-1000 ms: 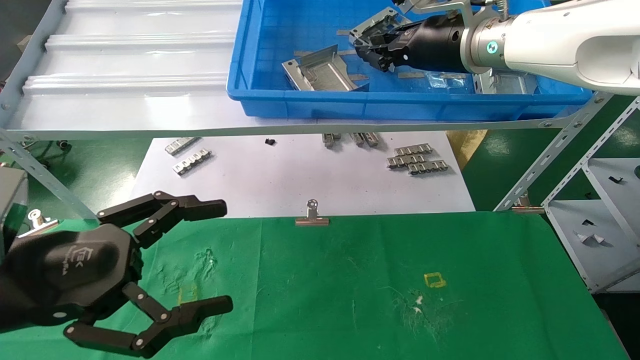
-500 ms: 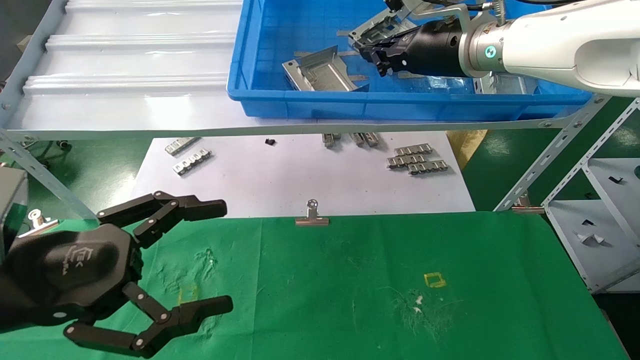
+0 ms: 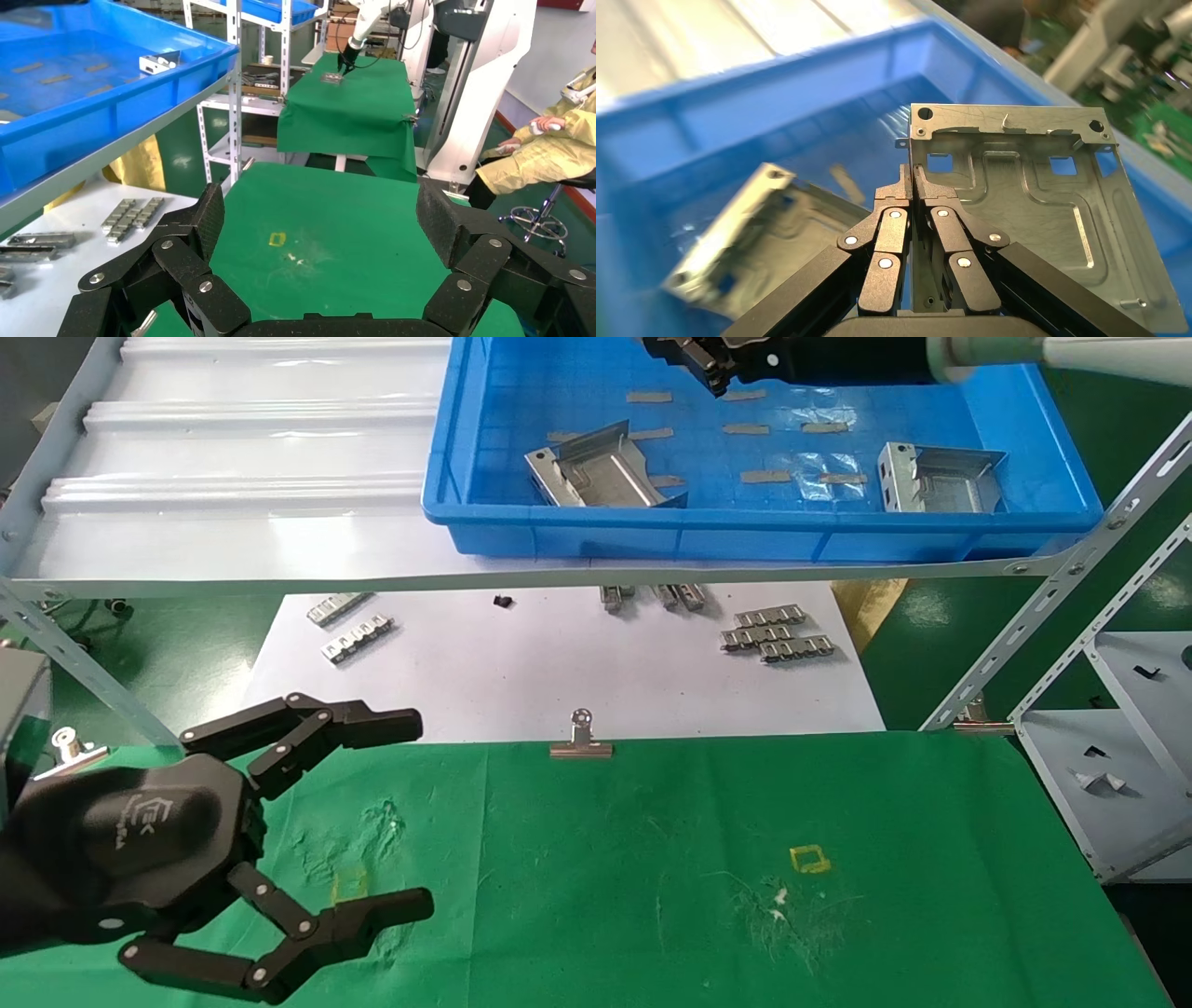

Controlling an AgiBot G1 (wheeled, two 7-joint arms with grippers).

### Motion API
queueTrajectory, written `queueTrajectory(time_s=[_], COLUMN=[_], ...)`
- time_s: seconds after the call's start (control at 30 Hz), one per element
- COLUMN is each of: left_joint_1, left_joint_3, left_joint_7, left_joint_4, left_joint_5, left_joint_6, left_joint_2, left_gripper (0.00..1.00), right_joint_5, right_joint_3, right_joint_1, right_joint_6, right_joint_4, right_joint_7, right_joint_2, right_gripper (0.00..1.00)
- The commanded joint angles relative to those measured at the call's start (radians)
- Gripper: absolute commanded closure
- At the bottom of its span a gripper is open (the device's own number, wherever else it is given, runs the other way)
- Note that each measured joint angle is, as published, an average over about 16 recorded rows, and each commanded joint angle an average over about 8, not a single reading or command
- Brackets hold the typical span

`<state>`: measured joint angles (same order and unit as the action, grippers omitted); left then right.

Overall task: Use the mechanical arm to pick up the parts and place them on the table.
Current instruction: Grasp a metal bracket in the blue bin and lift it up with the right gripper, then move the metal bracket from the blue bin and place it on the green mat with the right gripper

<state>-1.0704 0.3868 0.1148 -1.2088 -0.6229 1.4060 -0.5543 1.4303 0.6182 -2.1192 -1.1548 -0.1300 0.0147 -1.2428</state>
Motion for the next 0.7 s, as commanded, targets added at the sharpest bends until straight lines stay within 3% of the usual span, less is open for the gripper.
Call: queueTrajectory(time_s=[0.03,0.2,0.3,0.5,0.7], left_joint_1=[0.0,0.0,0.0,0.0,0.0], left_joint_3=[0.0,0.0,0.0,0.0,0.0], left_joint_7=[0.0,0.0,0.0,0.0,0.0], left_joint_4=[0.0,0.0,0.0,0.0,0.0], left_joint_5=[0.0,0.0,0.0,0.0,0.0], left_joint_6=[0.0,0.0,0.0,0.0,0.0], left_joint_2=[0.0,0.0,0.0,0.0,0.0], left_gripper=[0.0,0.0,0.0,0.0,0.0], right_joint_5=[-0.011,-0.018,-0.02,-0.07,-0.233], right_joint_3=[-0.006,0.001,0.013,0.084,0.212], right_joint_1=[-0.017,-0.052,-0.061,-0.023,0.053], right_joint_6=[-0.063,-0.333,-0.423,-0.458,-0.452], right_joint_4=[-0.007,-0.027,-0.045,-0.201,-0.555], right_joint_7=[0.018,0.074,0.092,0.066,-0.045], right_joint_2=[0.021,0.1,0.134,0.215,0.408], right_gripper=[1.0,1.0,1.0,1.0,1.0])
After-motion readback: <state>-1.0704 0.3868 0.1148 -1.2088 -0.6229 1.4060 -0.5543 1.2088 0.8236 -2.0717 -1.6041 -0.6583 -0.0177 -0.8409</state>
